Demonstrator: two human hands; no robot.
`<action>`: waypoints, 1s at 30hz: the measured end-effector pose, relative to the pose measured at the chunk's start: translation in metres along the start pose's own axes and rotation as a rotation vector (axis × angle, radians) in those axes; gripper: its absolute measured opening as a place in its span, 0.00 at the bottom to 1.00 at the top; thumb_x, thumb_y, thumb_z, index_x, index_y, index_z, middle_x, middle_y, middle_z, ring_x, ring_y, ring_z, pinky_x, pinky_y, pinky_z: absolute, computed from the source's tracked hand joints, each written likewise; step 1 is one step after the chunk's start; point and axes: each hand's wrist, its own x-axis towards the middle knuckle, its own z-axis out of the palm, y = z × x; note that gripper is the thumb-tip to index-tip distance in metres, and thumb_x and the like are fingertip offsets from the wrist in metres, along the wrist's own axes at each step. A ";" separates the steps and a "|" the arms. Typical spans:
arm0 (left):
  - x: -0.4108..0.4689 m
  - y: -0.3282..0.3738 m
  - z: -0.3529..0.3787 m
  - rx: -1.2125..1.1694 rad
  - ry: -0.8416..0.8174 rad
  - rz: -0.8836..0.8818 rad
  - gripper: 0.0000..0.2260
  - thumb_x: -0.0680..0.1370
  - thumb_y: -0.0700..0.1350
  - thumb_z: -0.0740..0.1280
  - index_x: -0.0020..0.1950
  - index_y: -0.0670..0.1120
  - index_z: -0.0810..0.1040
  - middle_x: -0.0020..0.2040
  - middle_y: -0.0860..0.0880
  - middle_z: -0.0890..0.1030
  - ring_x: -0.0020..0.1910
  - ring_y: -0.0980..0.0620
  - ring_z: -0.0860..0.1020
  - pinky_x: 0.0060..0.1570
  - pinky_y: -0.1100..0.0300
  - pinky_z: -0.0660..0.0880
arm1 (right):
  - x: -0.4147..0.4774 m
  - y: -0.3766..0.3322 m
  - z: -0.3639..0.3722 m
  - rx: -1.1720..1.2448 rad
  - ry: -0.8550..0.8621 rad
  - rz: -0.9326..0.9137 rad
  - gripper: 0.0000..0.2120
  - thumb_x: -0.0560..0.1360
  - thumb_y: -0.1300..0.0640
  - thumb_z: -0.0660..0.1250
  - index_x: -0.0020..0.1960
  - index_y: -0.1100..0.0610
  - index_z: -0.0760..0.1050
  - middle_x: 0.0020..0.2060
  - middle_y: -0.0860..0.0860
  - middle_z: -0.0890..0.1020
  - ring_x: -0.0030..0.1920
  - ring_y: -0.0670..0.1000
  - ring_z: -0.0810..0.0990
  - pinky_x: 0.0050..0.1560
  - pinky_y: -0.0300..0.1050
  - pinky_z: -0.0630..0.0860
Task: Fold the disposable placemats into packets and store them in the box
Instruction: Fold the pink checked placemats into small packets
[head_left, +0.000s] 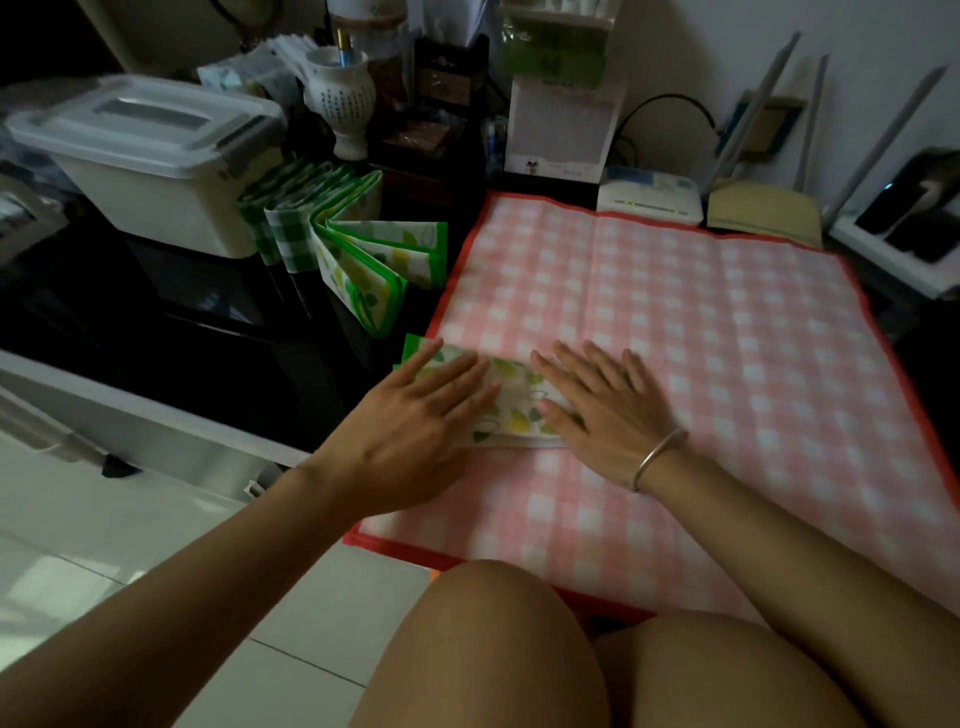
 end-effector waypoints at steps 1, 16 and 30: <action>0.000 -0.002 0.003 0.031 -0.015 0.013 0.30 0.77 0.53 0.53 0.76 0.41 0.65 0.73 0.40 0.68 0.74 0.44 0.65 0.74 0.44 0.53 | 0.000 0.000 -0.001 0.018 -0.003 0.001 0.39 0.67 0.29 0.21 0.76 0.37 0.39 0.77 0.41 0.47 0.77 0.49 0.45 0.74 0.60 0.44; -0.007 0.004 0.022 -0.157 0.060 -0.130 0.20 0.76 0.43 0.62 0.68 0.42 0.77 0.65 0.44 0.78 0.63 0.45 0.78 0.57 0.49 0.78 | -0.001 -0.004 0.001 -0.053 -0.014 0.006 0.34 0.71 0.31 0.29 0.75 0.38 0.35 0.77 0.42 0.43 0.77 0.50 0.42 0.74 0.61 0.43; 0.060 0.050 0.031 -0.229 -0.173 -0.413 0.31 0.77 0.57 0.42 0.80 0.49 0.53 0.79 0.49 0.56 0.78 0.48 0.55 0.76 0.41 0.49 | -0.003 -0.010 -0.001 -0.081 -0.023 -0.001 0.37 0.69 0.34 0.31 0.77 0.41 0.48 0.78 0.44 0.46 0.77 0.53 0.44 0.74 0.62 0.42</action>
